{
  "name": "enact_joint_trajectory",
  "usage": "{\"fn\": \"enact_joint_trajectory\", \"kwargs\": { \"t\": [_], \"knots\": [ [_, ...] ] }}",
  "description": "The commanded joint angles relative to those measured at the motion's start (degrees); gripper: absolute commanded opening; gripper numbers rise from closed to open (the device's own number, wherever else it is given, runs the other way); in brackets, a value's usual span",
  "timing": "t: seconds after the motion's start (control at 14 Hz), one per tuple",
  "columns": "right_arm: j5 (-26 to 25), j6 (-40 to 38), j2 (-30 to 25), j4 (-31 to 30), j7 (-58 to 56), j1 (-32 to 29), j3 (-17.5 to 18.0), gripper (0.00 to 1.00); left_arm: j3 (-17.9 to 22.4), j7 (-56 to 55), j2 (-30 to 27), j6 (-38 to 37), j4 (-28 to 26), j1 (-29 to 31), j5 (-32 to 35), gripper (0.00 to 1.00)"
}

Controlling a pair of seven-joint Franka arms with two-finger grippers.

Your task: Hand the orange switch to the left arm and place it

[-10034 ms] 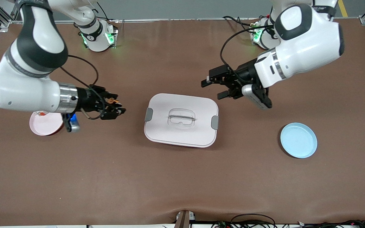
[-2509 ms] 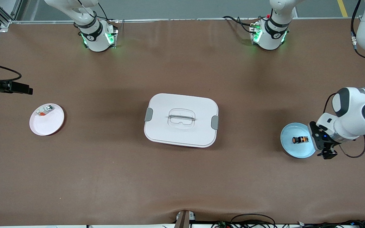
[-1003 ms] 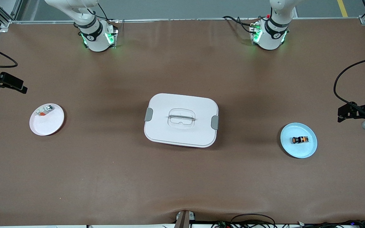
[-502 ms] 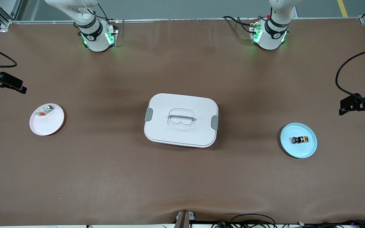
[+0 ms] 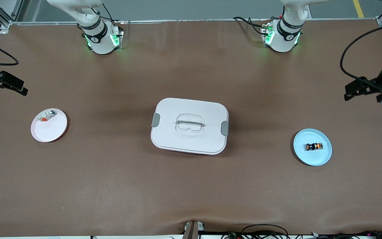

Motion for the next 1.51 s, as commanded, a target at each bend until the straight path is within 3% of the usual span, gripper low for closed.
{"fn": "enact_joint_trajectory", "kwargs": {
  "t": [0.0,0.5,1.43],
  "knots": [
    [0.02,1.26,-2.76,-3.42,-0.68,-0.28,0.37,1.00,4.18,-2.13,-4.72,-1.14,-4.07,-4.31,-0.89,1.00],
    [0.02,4.07,-6.10,-8.52,-0.59,-0.37,0.37,1.00,6.30,-1.51,-11.58,1.84,-11.29,-6.52,-2.12,1.00],
    [-0.33,4.95,-5.75,-7.99,-0.68,-0.19,0.45,1.00,5.68,-1.34,-11.59,0.09,-10.24,-6.26,-3.96,1.00]
  ]
}}
